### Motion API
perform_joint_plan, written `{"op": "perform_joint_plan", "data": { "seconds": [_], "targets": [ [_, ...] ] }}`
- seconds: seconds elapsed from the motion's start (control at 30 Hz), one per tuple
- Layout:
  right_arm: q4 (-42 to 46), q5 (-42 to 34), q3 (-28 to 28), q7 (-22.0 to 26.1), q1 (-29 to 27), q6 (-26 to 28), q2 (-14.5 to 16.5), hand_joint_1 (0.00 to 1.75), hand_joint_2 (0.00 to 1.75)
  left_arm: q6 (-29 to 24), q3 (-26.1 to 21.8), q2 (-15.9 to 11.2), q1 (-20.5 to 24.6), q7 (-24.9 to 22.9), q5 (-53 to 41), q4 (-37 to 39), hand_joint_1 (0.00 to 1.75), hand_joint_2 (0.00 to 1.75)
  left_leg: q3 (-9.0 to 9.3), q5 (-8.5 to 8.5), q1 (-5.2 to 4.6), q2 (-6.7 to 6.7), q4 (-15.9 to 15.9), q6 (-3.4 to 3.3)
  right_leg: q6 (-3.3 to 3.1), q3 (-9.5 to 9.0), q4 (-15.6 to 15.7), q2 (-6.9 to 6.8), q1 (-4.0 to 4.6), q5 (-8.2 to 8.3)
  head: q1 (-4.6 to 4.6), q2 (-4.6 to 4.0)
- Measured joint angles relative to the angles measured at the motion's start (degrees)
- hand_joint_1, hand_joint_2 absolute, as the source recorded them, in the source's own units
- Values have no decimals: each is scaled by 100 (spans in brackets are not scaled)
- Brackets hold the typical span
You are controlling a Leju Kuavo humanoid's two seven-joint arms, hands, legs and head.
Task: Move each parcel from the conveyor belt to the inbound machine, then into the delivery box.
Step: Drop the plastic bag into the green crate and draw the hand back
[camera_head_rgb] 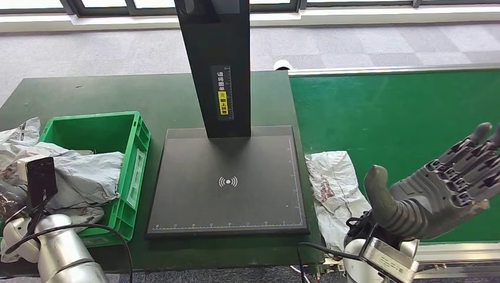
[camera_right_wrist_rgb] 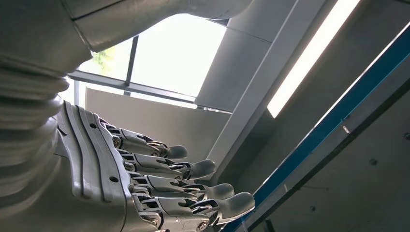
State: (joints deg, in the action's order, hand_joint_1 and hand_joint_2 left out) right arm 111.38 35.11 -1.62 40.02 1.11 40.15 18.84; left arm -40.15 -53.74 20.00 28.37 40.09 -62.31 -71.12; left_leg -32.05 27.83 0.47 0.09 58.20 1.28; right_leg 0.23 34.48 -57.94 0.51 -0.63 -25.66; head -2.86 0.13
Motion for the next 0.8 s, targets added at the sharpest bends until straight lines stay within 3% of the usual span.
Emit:
{"op": "perform_joint_plan", "data": {
  "seconds": [0.53, 0.8],
  "targets": [
    [0, -9, 2, 0, -4, 0, 0, 0, 175, -1, -3, 0, -1, 2, 58, -43, 0, 175, 0, 0, 0, 0, 0, 0, 0, -1, 0, 0, 0, 0, -1, 0],
    [0, -16, 2, 0, -4, -1, 0, 0, 175, 0, 155, 17, -260, 4, 1161, -644, 0, 175, 1, 0, 0, 4, 0, 1, 0, 2, 0, 3, 1, 0, -1, 0]
  ]
}}
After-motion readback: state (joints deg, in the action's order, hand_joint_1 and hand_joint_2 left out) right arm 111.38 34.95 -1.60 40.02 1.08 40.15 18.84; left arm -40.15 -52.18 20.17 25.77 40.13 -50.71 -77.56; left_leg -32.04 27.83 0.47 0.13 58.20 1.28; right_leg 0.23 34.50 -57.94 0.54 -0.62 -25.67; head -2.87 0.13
